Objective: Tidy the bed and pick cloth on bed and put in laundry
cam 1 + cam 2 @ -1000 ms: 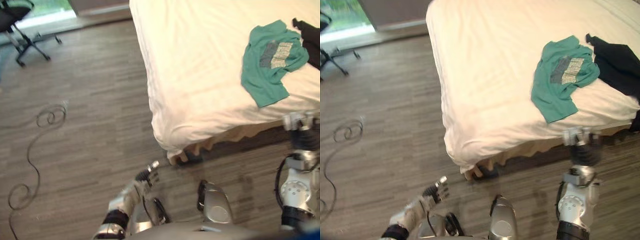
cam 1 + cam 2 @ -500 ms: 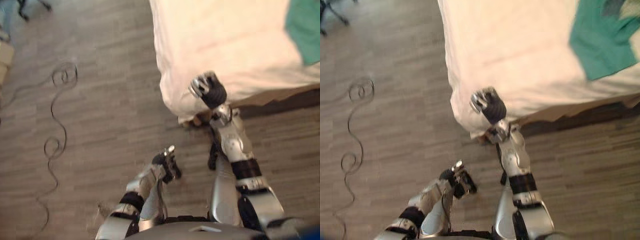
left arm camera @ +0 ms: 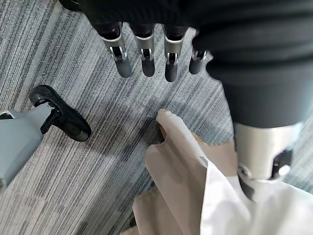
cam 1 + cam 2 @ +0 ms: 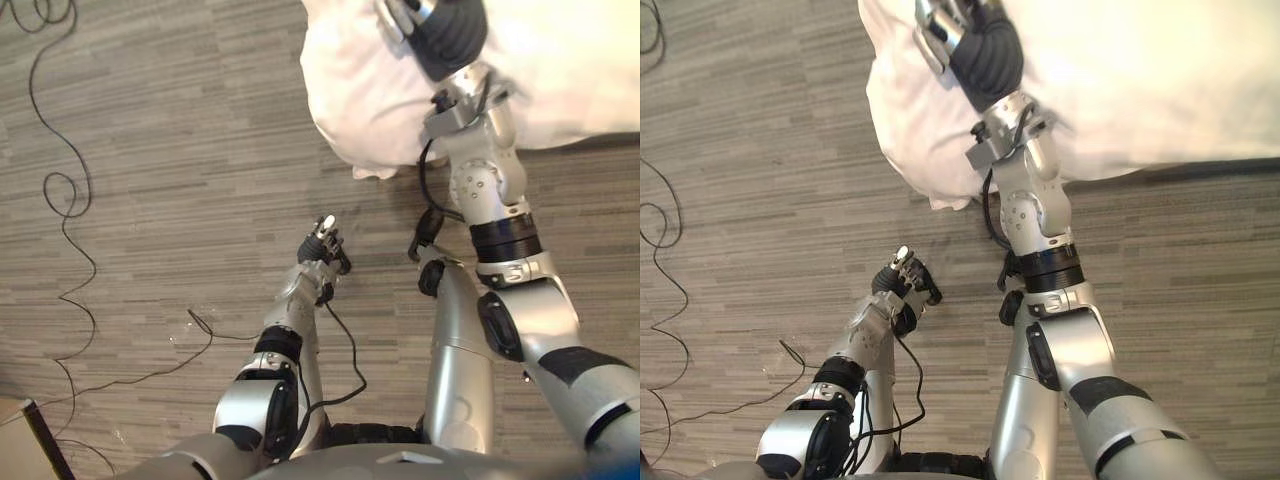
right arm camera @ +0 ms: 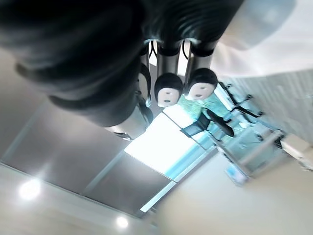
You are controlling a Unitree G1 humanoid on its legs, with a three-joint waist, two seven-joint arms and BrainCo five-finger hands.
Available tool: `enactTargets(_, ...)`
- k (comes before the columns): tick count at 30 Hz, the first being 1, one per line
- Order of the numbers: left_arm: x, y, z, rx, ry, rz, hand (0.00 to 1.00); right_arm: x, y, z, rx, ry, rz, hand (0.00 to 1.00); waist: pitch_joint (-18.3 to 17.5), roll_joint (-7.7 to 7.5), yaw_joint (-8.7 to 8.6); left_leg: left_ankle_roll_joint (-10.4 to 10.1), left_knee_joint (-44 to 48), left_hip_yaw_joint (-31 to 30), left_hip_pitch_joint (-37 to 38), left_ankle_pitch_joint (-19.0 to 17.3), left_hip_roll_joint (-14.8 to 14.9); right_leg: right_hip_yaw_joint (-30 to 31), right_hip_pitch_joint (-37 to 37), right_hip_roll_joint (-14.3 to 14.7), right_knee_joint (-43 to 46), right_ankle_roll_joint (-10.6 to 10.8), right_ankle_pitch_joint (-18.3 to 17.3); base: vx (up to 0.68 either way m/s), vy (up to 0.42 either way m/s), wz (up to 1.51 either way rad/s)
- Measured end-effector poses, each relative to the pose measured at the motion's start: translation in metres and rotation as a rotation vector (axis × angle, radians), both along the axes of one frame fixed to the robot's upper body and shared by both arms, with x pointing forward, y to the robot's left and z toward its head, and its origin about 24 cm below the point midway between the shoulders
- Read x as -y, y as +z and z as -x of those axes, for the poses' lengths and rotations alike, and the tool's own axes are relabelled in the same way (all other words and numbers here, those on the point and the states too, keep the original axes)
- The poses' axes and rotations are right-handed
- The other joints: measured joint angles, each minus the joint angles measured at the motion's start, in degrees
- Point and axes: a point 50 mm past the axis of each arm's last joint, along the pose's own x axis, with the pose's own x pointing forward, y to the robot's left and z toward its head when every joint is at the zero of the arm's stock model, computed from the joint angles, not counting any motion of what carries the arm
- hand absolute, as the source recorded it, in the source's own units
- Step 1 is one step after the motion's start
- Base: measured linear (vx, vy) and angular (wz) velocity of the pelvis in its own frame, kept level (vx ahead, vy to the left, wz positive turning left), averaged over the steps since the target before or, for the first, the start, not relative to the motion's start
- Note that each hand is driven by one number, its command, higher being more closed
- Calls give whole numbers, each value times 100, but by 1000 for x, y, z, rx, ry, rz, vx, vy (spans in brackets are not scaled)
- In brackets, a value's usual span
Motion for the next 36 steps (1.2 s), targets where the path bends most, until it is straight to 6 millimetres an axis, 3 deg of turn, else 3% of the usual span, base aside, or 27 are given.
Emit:
enactTargets(6,-11,17,-7,16,68,-16,0,62,8,10,41,-34,-269,100,25,-60,-45,80,145,170,-191,-80,149,150,-81,217,-431,55,349,-21,48,-22)
enactTargets(11,-26,19,-10,-6,116,-11,0,124,-11,11,9,-155,-416,100,23,-71,-184,156,532,376,-189,-402,316,397,-73,389,-599,158,548,-17,93,-38)
enactTargets(14,-38,20,-11,-9,147,10,0,158,-43,5,-97,-256,-478,100,26,-123,-334,199,773,475,-160,-597,423,544,-68,443,-612,219,615,2,86,-33)
enactTargets(15,-40,20,-11,-6,151,9,0,172,-62,0,-179,-306,-499,100,30,-144,-336,201,851,508,-145,-658,476,582,-63,502,-613,226,638,5,45,-32)
enactTargets(17,-47,20,-11,7,149,-4,0,195,-121,-7,-404,-398,-553,100,37,-168,-322,205,993,636,-23,-784,595,654,-12,584,-594,219,653,29,37,-39)
enactTargets(18,-47,19,-10,5,147,-4,0,197,-135,-7,-455,-407,-557,100,40,-175,-327,197,1016,660,40,-813,618,655,33,594,-590,218,654,55,42,-43)
enactTargets(19,-50,17,-9,7,145,-9,0,201,-159,-4,-536,-428,-558,0,39,-175,-338,173,1058,662,207,-863,650,692,161,611,-580,214,654,59,37,-41)
enactTargets(20,-54,15,-7,5,150,-17,0,206,-175,3,-583,-452,-553,0,38,-177,-348,156,1065,660,430,-895,666,732,355,651,-572,209,650,51,35,-36)
enactTargets(24,-64,10,-2,13,165,-38,0,220,-208,22,-664,-545,-515,0,-20,-260,-431,91,976,647,1171,-963,615,788,1046,698,-598,231,551,-14,2,-15)
enactTargets(26,-69,-2,8,-12,179,-44,0,222,-230,29,-752,-611,-442,0,-130,-327,-423,63,935,656,1565,-1064,557,811,1373,740,-611,281,423,-32,3,-18)
enactTargets(28,-76,-33,35,-109,195,-50,0,205,-278,43,-933,-676,-270,0,-483,-392,-369,-95,772,418,2001,-1179,354,938,1836,850,-802,237,396,31,32,-39)
enactTargets(29,-76,-37,38,-121,197,-50,0,202,-281,44,-946,-676,-252,0,-509,-389,-353,-100,762,371,2045,-1201,325,953,1893,870,-825,236,398,48,48,-58)
enactTargets(31,-77,-63,65,-215,216,-53,0,181,-324,64,-1100,-695,-67,0,-751,-368,-232,-149,689,29,2463,-1367,176,1122,2352,1055,-1038,241,428,57,70,-73)
enactTargets(36,-73,-98,107,-362,171,-138,0,148,-381,110,-1286,-767,245,0,-1260,-335,-153,-375,-22,182,3338,-1318,-98,1270,3144,1142,-1825,315,640,143,85,-40)
